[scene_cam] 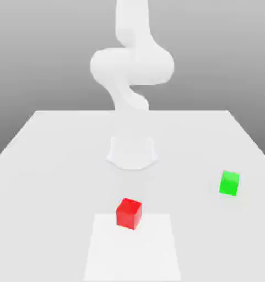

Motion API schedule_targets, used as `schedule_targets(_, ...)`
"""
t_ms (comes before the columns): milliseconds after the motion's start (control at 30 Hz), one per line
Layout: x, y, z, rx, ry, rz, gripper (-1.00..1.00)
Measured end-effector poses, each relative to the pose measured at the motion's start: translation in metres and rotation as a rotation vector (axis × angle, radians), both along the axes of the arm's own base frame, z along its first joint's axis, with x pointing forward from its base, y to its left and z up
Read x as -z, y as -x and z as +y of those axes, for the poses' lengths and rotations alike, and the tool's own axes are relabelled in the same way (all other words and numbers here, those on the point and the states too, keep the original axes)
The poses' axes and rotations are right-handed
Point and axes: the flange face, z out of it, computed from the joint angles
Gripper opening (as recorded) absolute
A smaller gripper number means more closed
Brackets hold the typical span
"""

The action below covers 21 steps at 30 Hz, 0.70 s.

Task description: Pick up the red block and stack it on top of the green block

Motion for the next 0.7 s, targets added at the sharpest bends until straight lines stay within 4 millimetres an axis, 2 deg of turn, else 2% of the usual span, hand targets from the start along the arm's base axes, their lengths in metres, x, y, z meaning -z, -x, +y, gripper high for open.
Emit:
schedule_targets(133,0.099,-0.033,-0.003,0.058,-0.045,0.148,0.00)
schedule_targets(233,0.174,-0.042,-0.004,0.105,-0.072,0.258,0.00)
schedule_targets(300,0.225,-0.040,-0.005,0.139,-0.086,0.333,0.00)
schedule_targets(400,0.300,-0.026,-0.005,0.195,-0.105,0.452,0.00)
schedule_targets(600,0.452,0.033,-0.006,0.317,-0.122,0.687,0.00)
schedule_targets(700,0.489,0.041,-0.006,0.331,-0.125,0.713,0.00)
